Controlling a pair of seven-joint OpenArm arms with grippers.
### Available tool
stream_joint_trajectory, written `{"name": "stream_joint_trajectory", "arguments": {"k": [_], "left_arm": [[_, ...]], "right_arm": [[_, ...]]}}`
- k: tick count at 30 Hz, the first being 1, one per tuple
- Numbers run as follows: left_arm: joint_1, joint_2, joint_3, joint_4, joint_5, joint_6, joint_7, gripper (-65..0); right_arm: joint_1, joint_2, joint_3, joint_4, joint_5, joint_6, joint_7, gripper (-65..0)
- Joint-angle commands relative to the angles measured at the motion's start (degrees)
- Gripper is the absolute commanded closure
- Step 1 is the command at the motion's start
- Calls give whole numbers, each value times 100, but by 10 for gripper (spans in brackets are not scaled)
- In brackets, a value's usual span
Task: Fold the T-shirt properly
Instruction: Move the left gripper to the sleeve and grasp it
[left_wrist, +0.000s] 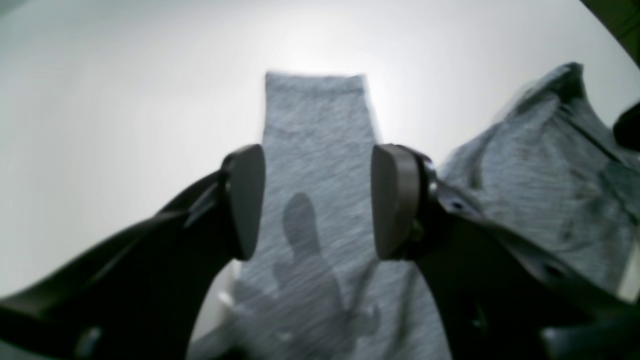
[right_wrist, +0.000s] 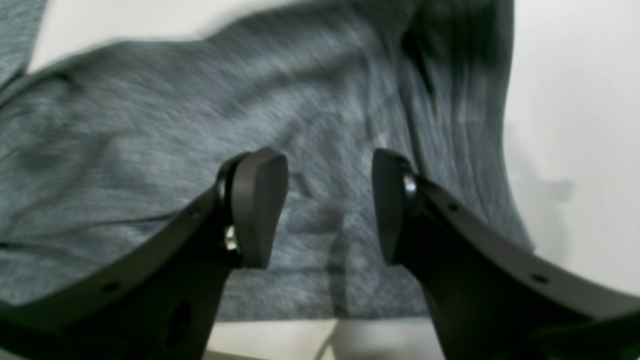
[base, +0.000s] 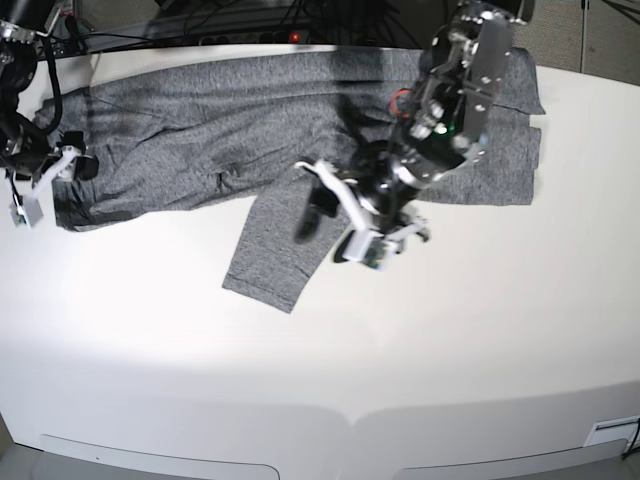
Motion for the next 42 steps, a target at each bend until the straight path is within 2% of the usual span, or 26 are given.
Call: {"name": "stream_joint_trajectory", "arguments": {"k": [1,6,11,15,19,28,36,37,40,42], "left_arm": [[-173,107,85,-35,-2,-15,-210,-330],[-822,426,249,-1222,50,-13,-343,-330],[-1602,780,247,-2535,50,66,-581,-330],[-2162,780,369,-3414,-17,402,-752,-330],[-2542,780,372,-3991,-138,437,-918,-330],[-2704,780,437,-4577,-186,413,-984,-330],[-2702,780,1248,-4579,-162,393,-1156,-330],[-2702,780,1322,-4586,-157,422,-1182,-330],[-2702,780,1425,-4669,39,857,-1180,-330],[-2717,780,1421,-4795,221,1025,-1182,-330]], "right_arm": [[44,125,101,-101,74,32,87,-315],[44,125,179,-588,-372,32,90,-315],[46,125,179,-588,-433,32,153,-315],[44,127,179,-588,-439,32,149,-315],[48,127,179,-588,-433,32,212,-315],[61,127,179,-588,-435,32,219,-315],[61,127,179,-588,-435,32,192,-315],[61,127,179,-588,-435,32,192,-315],[59,127,179,-588,-433,32,173,-315],[59,127,179,-588,-433,32,166,-315]]}}
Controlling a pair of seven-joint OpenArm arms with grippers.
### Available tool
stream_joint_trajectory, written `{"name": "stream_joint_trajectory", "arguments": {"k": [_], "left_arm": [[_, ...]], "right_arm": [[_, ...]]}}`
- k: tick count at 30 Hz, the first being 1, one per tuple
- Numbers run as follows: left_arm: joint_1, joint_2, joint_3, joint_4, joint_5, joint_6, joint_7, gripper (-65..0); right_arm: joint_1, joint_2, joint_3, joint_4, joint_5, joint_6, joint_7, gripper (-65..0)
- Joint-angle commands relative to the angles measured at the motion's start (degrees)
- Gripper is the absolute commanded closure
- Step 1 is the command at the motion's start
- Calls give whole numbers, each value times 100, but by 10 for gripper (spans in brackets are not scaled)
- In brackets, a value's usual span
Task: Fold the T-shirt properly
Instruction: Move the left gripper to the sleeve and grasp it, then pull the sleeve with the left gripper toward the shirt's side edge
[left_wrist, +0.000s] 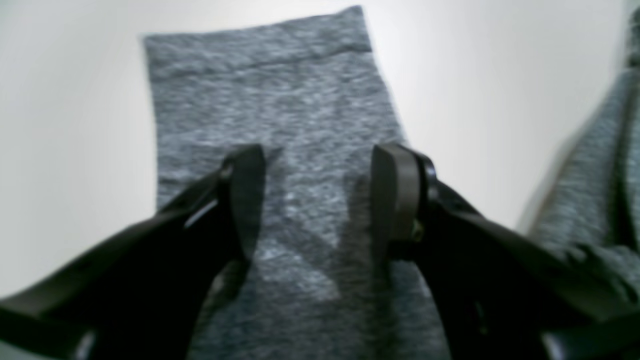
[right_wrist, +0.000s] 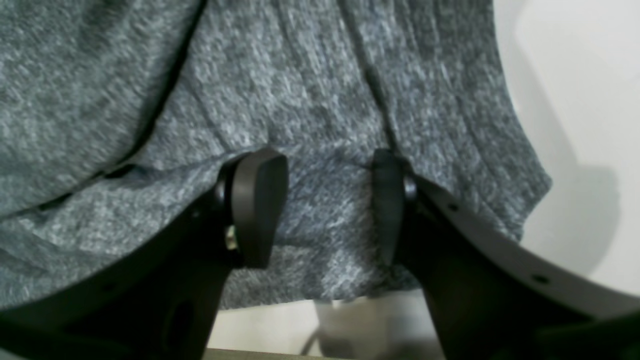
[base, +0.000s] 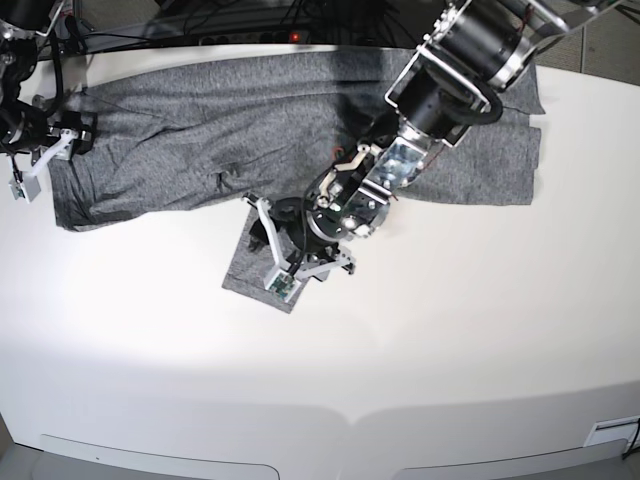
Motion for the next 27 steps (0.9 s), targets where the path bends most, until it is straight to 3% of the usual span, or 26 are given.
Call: {"name": "stream_joint_trajectory", "arguments": {"k": [1,9,11,16,23,27], "left_arm": [[-138,61,-17,-17,70,98,0,-330],[-103,57,-20,-103,258,195,50,-318],[-50,55,-20,-103,286,195,66,-265],[199,55,-20,-103,588,197,17,-55],[442,55,-20,-103,752,195,15,0],[437,61,-22,-96,726,197,39,0]], "right_arm": [[48,142,46,81,31,28,39,-315],[48,142,46,81,31,28,44,-315],[50,142,46,81,31,28,42,-315],[48,142,46,83,33,28,42,-315],[50,142,46,85,33,28,42,-315],[50,142,46,85,33,28,42,-315]]}}
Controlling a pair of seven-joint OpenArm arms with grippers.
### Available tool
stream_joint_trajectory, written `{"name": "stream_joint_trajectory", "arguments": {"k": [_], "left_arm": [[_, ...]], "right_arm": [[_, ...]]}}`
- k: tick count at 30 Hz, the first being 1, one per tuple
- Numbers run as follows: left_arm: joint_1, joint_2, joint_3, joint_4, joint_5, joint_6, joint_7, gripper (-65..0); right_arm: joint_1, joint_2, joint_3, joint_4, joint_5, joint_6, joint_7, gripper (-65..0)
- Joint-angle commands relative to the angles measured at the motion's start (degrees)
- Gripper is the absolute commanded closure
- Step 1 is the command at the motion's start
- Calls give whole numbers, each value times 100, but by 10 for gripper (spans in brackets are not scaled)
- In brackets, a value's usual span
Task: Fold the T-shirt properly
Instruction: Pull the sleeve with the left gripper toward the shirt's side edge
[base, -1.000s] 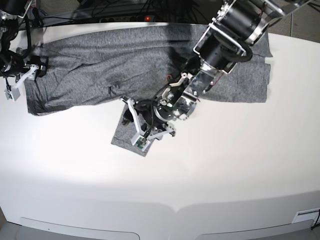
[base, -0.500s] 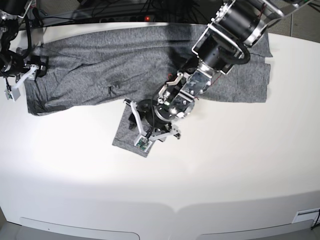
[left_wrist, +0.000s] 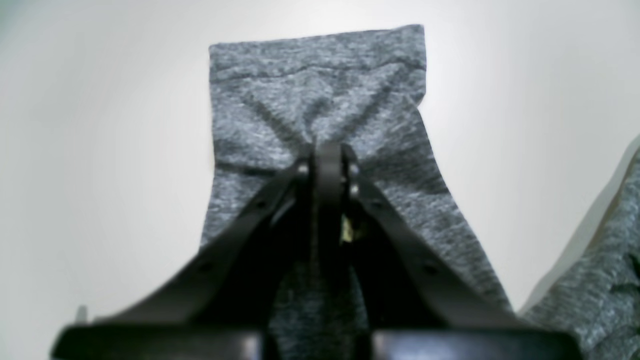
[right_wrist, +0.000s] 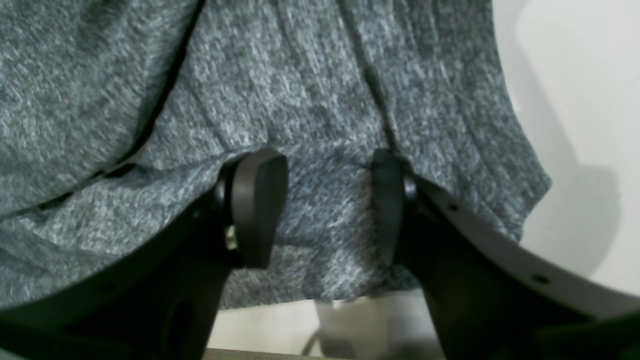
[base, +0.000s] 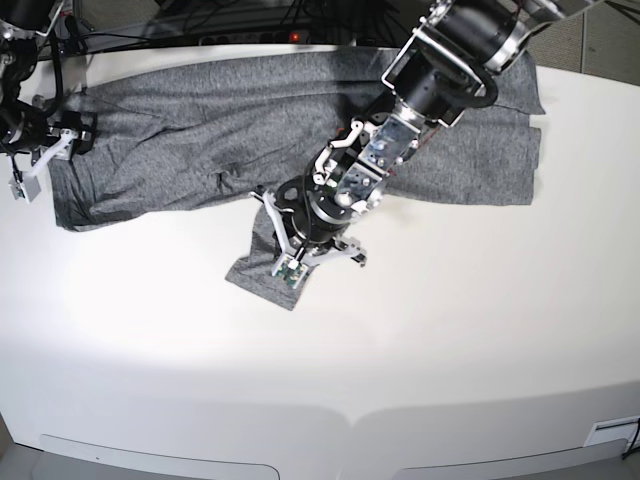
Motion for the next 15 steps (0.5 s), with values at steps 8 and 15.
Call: {"name": "stream_joint_trajectory", "arguments": {"k": [8,15], "left_arm": [[22,-50,4,1147,-114,817,1115,0],[743,-802,-39,3683,-686,870,1364,0]], "right_arm": [[50,140,46,85,33,28,177,-315],[50,140,46,85,31,28,286,-315]]}}
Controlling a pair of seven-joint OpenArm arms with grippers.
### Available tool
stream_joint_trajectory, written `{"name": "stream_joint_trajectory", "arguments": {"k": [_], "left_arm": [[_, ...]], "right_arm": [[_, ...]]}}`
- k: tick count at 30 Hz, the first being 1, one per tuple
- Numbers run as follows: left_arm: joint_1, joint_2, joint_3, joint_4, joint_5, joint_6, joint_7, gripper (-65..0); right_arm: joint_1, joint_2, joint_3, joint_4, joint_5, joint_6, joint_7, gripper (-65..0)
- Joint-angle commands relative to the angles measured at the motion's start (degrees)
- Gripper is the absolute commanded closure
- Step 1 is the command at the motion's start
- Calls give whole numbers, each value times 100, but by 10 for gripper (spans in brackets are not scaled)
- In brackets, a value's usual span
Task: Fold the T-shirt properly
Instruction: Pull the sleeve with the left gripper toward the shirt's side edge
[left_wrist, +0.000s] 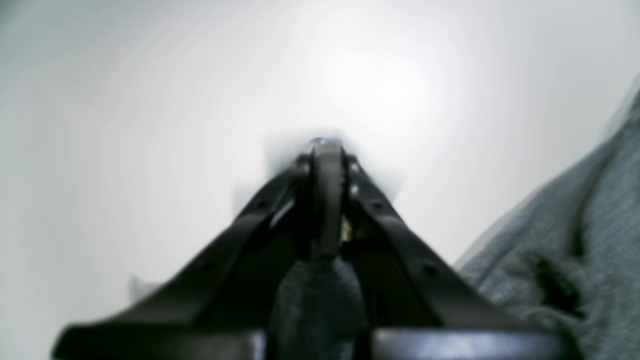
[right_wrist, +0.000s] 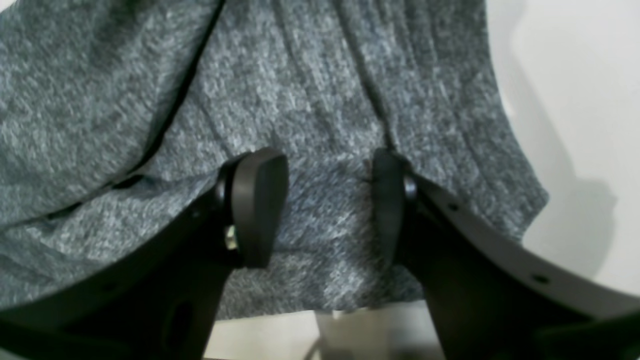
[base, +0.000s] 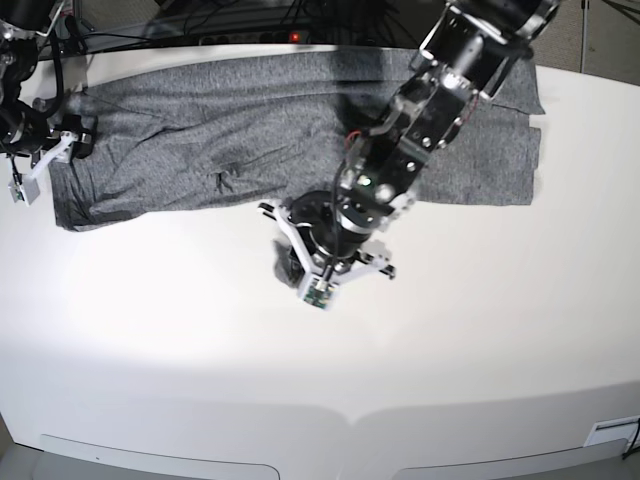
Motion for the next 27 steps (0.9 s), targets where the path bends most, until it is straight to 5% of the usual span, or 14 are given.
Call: {"name": "stream_joint_trajectory", "arguments": {"k": [1,13,27], "left_arm": [[87,-61,-59,354,-13,61,-81,0],[2568,-1204,-1611,2879,-275,129,-267,0],[4433,-1327,-3108,3014,-153,118,-699,0]], "right_arm": [[50,142,48,85,33,25,90,-315],[50,142,46,85,33,25,173,-315],[50,142,46,85,33,25,173,-314]]}}
